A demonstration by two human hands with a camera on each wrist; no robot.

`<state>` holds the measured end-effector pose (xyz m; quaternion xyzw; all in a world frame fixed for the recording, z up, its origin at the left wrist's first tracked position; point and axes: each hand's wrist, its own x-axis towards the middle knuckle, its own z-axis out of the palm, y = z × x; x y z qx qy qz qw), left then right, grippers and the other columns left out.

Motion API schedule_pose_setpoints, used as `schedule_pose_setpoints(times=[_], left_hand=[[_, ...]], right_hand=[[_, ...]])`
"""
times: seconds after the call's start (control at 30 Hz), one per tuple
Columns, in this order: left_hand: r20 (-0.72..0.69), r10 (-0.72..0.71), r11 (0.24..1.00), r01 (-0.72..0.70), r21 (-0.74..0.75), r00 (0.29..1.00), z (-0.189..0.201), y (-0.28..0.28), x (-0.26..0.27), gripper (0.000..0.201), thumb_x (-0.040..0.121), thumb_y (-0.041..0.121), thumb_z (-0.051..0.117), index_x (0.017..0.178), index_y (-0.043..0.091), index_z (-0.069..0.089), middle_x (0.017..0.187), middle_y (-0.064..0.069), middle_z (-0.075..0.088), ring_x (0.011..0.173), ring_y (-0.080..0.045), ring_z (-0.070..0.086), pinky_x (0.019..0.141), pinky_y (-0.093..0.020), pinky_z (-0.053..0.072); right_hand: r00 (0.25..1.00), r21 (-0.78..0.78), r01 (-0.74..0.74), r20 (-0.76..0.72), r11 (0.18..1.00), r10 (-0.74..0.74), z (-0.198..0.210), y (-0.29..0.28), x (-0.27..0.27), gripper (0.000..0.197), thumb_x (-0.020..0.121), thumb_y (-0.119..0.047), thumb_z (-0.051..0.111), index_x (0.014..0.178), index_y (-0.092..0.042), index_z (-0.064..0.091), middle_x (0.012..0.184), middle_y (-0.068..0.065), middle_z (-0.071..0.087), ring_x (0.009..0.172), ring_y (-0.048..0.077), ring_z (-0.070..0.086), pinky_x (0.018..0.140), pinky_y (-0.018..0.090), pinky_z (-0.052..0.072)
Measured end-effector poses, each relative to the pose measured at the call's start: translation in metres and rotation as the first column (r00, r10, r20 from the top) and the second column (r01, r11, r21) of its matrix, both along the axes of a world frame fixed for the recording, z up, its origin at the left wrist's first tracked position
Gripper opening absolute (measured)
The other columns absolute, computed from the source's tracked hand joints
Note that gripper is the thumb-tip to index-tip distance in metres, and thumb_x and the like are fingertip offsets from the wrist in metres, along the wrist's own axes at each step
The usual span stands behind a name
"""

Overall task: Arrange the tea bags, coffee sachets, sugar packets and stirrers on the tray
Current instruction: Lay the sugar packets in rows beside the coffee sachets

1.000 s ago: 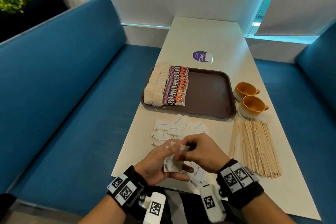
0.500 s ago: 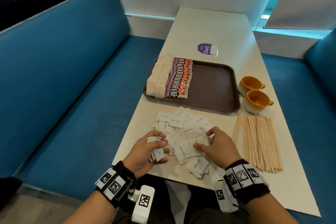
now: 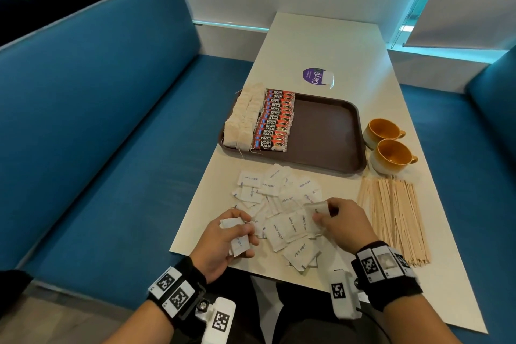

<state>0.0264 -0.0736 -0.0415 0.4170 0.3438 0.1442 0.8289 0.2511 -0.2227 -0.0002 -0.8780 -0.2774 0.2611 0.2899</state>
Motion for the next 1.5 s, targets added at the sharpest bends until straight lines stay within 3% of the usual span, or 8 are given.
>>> schedule_pose_setpoints(times=[0.17, 0.47, 0.6, 1.03, 1.2, 1.3, 1.4, 1.5], left_hand=[[0.005, 0.015, 0.999, -0.015, 0.036, 1.000, -0.001, 0.001, -0.002, 0.019, 0.091, 0.002, 0.070, 0.106, 0.008, 0.061, 0.090, -0.020, 0.064, 0.077, -0.030, 0.068, 0.058, -0.032, 0.055], [0.001, 0.020, 0.996, -0.020, 0.084, 1.000, -0.003, -0.001, -0.001, 0.025, 0.083, 0.013, 0.077, 0.103, 0.010, 0.062, 0.089, -0.019, 0.065, 0.079, -0.032, 0.069, 0.061, -0.033, 0.055], [-0.015, 0.019, 0.996, -0.018, 0.090, 1.000, -0.001, -0.001, -0.001, 0.027, 0.080, 0.016, 0.075, 0.102, 0.010, 0.061, 0.087, -0.020, 0.064, 0.073, -0.032, 0.068, 0.050, -0.027, 0.050], [-0.043, -0.005, 0.997, 0.008, 0.081, 0.999, 0.003, 0.003, 0.001, 0.023, 0.090, 0.028, 0.076, 0.101, 0.011, 0.064, 0.090, -0.018, 0.066, 0.080, -0.033, 0.070, 0.065, -0.036, 0.054], [0.040, 0.013, 0.999, -0.012, -0.032, 0.999, 0.024, -0.001, 0.013, 0.045, 0.090, 0.040, 0.064, 0.112, 0.001, 0.058, 0.088, -0.020, 0.064, 0.075, -0.035, 0.068, 0.056, -0.037, 0.058], [0.085, -0.074, 0.992, 0.082, -0.097, 0.994, 0.036, -0.008, 0.021, 0.057, 0.089, 0.055, 0.053, 0.112, 0.004, 0.066, 0.105, -0.019, 0.073, 0.090, -0.034, 0.073, 0.065, -0.045, 0.064], [0.154, -0.148, 0.965, 0.177, -0.195, 0.977, 0.042, -0.018, 0.026, 0.051, 0.092, 0.056, 0.053, 0.109, 0.012, 0.073, 0.115, -0.021, 0.072, 0.095, -0.037, 0.073, 0.071, -0.048, 0.065], [0.183, -0.182, 0.950, 0.221, -0.219, 0.966, 0.037, -0.024, 0.027, 0.048, 0.092, 0.031, 0.070, 0.135, 0.015, 0.056, 0.110, -0.021, 0.068, 0.091, -0.039, 0.071, 0.056, -0.037, 0.061]], right_hand=[[0.974, -0.024, -0.216, -0.067, 0.976, 0.214, 0.014, 0.000, 0.001, 0.018, 0.079, -0.027, 0.086, 0.088, -0.024, 0.070, 0.072, -0.002, 0.065, 0.066, 0.014, 0.059, 0.066, 0.025, 0.048], [0.947, -0.214, -0.293, 0.072, 0.932, 0.314, -0.005, 0.032, -0.018, 0.068, 0.070, -0.027, 0.090, 0.131, -0.023, 0.059, 0.099, -0.008, 0.051, 0.086, 0.009, 0.052, 0.077, 0.019, 0.042], [0.936, -0.255, -0.307, 0.091, 0.917, 0.339, -0.005, 0.038, -0.023, 0.060, 0.069, -0.026, 0.088, 0.121, -0.028, 0.058, 0.109, -0.006, 0.045, 0.095, 0.013, 0.053, 0.077, 0.021, 0.042], [0.972, 0.054, -0.234, 0.037, 0.971, 0.232, 0.000, 0.020, -0.019, 0.026, 0.071, -0.017, 0.086, 0.080, -0.023, 0.062, 0.081, -0.006, 0.065, 0.073, 0.011, 0.056, 0.068, 0.026, 0.051], [0.928, 0.393, -0.066, -0.314, 0.917, 0.201, 0.021, 0.017, -0.020, 0.032, 0.070, -0.007, 0.092, 0.088, -0.004, 0.066, 0.075, 0.011, 0.068, 0.068, 0.015, 0.066, 0.065, 0.024, 0.057], [0.851, 0.420, -0.117, -0.425, 0.900, 0.308, 0.030, 0.019, -0.032, 0.035, 0.071, -0.005, 0.090, 0.097, 0.003, 0.067, 0.087, 0.025, 0.073, 0.077, 0.023, 0.071, 0.073, 0.029, 0.059], [0.850, 0.410, -0.184, -0.391, 0.893, 0.354, 0.027, 0.023, -0.044, 0.033, 0.071, -0.008, 0.091, 0.095, -0.001, 0.069, 0.081, 0.014, 0.072, 0.071, 0.016, 0.068, 0.068, 0.028, 0.057], [0.935, 0.361, -0.220, -0.185, 0.906, 0.301, 0.018, 0.025, -0.051, 0.029, 0.073, -0.016, 0.089, 0.095, -0.022, 0.071, 0.077, 0.000, 0.068, 0.059, 0.003, 0.051, 0.060, 0.024, 0.046]])
